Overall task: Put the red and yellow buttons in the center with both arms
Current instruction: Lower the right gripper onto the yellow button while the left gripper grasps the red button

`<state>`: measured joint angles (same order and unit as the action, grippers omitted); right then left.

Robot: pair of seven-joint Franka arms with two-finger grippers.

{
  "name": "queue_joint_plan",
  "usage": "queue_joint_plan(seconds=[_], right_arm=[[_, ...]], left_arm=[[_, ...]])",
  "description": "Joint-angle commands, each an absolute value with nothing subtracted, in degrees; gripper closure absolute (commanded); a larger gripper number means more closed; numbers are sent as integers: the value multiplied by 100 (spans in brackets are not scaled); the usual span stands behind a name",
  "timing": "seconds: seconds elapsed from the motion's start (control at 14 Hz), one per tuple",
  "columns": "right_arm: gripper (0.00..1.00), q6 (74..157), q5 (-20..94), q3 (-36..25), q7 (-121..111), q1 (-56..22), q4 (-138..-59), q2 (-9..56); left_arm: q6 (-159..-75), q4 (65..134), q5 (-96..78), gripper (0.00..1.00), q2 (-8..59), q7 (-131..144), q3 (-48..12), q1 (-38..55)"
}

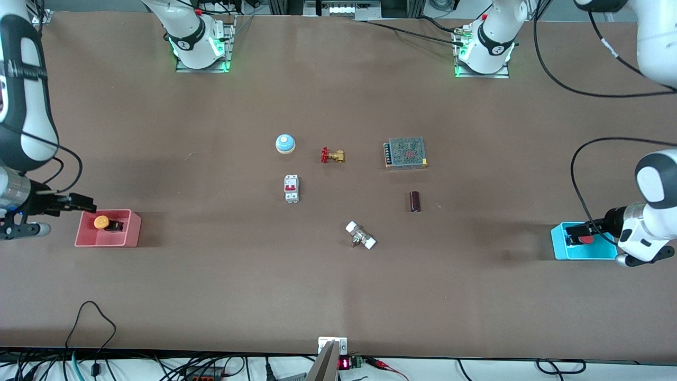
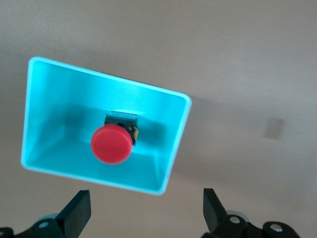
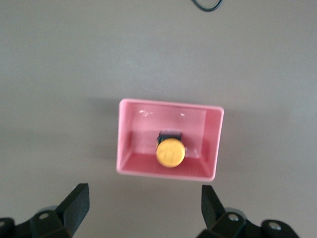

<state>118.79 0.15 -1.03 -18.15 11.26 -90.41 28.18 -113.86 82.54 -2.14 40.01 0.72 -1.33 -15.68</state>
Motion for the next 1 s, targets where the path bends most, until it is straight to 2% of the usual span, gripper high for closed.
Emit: queue_joint_plan(seconds=[0.0, 0.43, 0.64, 0.93], right_arm=[[0, 12338, -105, -35, -1890, 1274, -8973, 3146], [0, 13894, -290, -9, -1784, 1283, -9991, 3112], [0, 14150, -281, 9, -1758, 1292, -10475, 2883], [0, 14317, -290, 9, -1688, 1301, -10634, 2865]], left_arm=[[-11408, 8016, -176, 0, 4254, 18, -167, -1591], [-11848, 7998, -97, 0, 4316, -790, -167, -1749], [-11856, 7998, -88, 0, 4377, -1229, -167, -1767], [-11856, 7998, 114, 0, 4456, -1441, -158, -1793]])
